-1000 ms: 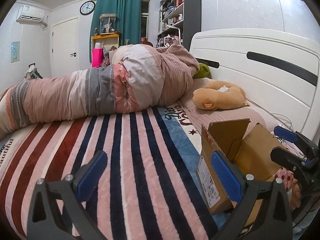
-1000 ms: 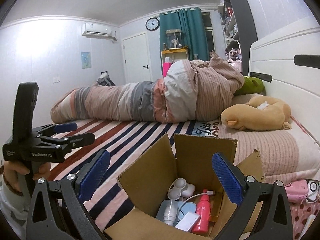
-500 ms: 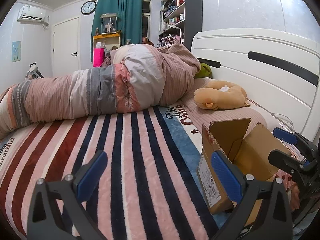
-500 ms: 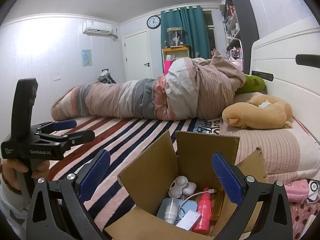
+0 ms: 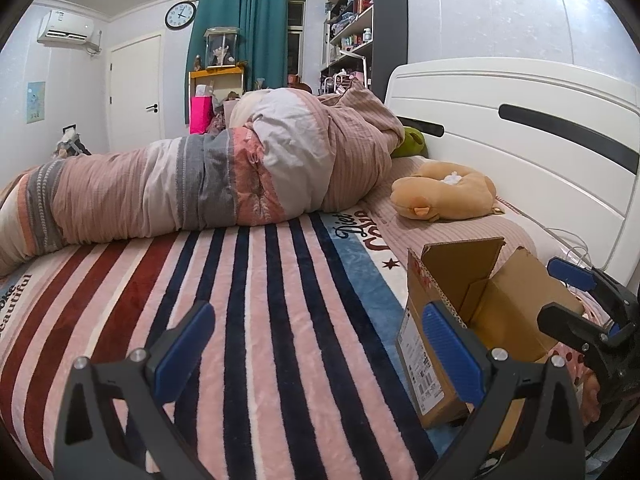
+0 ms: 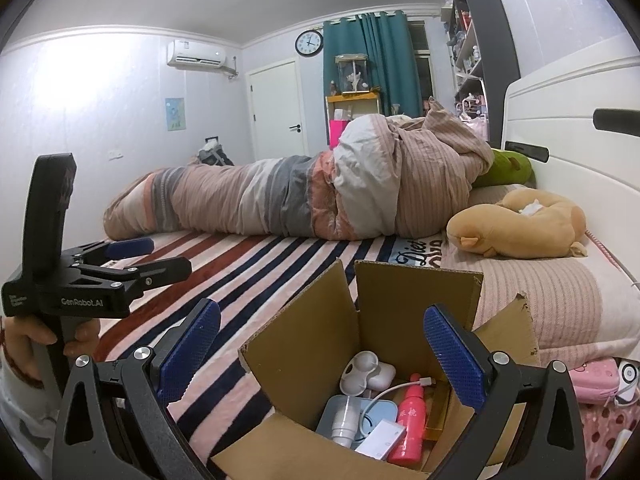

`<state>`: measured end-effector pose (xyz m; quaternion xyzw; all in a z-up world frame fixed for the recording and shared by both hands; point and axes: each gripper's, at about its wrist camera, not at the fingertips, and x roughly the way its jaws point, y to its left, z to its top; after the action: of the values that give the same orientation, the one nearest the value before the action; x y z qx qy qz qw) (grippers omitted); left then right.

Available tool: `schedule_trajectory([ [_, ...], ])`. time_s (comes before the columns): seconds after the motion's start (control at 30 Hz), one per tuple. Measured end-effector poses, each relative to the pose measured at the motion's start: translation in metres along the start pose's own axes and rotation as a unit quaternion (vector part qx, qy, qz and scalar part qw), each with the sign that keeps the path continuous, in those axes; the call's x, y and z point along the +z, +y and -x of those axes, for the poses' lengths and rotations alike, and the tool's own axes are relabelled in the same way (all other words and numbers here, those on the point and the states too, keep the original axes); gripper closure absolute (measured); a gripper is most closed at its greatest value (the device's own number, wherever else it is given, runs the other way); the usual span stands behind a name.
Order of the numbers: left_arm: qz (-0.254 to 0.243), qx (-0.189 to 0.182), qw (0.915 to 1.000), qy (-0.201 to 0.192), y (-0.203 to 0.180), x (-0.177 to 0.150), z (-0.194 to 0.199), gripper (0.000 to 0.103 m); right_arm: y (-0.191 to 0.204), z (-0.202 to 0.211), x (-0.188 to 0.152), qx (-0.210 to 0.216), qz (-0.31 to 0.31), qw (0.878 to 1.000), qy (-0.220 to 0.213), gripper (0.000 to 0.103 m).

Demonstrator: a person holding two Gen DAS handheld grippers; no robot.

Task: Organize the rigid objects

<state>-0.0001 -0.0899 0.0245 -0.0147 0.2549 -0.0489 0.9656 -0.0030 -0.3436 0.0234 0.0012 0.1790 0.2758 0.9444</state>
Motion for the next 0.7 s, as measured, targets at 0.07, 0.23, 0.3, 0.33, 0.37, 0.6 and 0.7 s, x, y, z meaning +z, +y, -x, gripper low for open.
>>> schedule_trajectory([
  [0.07, 0.0, 0.0, 1.0, 0.0, 0.0, 0.0001, -0.0001, 0.0, -0.0001, -0.0002, -0.0002, -0.001, 0.0, 1.0, 0.0, 0.001],
  [0.23, 0.002, 0.003, 1.0, 0.0, 0.0004, -0.0001, -0.0002, 0.0, -0.002, -0.0007, -0.0002, 0.001, 0.0, 1.0, 0.0, 0.001],
  [0.3, 0.002, 0.003, 1.0, 0.0, 0.0008, -0.0004, 0.0001, 0.0, -0.0021, 0.0001, 0.0004, 0.001, 0.001, 1.0, 0.0, 0.001],
  [0.33, 0.002, 0.003, 1.0, -0.001, 0.0009, -0.0003, 0.0001, 0.0, -0.0019, 0.0001, 0.0004, 0.001, 0.0, 1.0, 0.0, 0.001],
  [0.37, 0.002, 0.004, 1.0, -0.001, 0.0011, -0.0002, 0.0, 0.0, -0.0022, -0.0006, 0.0001, 0.002, 0.0, 1.0, 0.001, 0.001],
  [0.6, 0.002, 0.004, 1.0, -0.001, 0.0025, 0.0001, -0.0003, 0.0, -0.0031, -0.0005, -0.0005, 0.003, 0.001, 1.0, 0.002, 0.001],
  [0.7, 0.002, 0.005, 1.0, -0.001, 0.0022, -0.0002, 0.0002, 0.0, -0.003, -0.0006, -0.0005, 0.003, 0.002, 1.0, 0.002, 0.001],
])
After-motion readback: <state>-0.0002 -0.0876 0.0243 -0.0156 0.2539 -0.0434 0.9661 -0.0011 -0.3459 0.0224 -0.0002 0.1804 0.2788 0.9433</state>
